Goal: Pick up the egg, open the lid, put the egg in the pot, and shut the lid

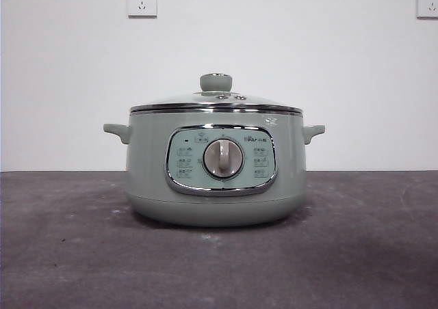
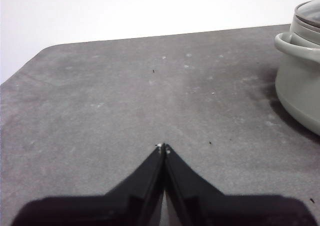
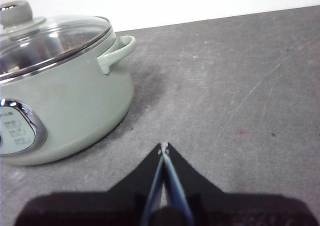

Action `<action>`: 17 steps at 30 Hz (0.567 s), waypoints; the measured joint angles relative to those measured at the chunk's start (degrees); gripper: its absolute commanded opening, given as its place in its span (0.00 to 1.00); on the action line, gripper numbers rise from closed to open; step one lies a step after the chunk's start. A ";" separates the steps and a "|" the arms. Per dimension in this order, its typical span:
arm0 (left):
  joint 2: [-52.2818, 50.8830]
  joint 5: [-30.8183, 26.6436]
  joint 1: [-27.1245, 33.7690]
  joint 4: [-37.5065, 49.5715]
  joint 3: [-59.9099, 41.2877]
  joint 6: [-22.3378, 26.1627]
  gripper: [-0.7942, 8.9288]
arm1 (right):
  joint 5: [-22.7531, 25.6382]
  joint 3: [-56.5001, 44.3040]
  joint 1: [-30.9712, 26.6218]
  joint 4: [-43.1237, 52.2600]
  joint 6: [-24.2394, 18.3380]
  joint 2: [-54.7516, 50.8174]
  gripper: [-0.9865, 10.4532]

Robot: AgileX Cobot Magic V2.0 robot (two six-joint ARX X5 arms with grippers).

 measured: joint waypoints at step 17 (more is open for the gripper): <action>0.00 0.00 0.00 0.00 0.00 0.00 0.08 | 0.00 0.00 0.00 0.02 0.81 0.00 0.09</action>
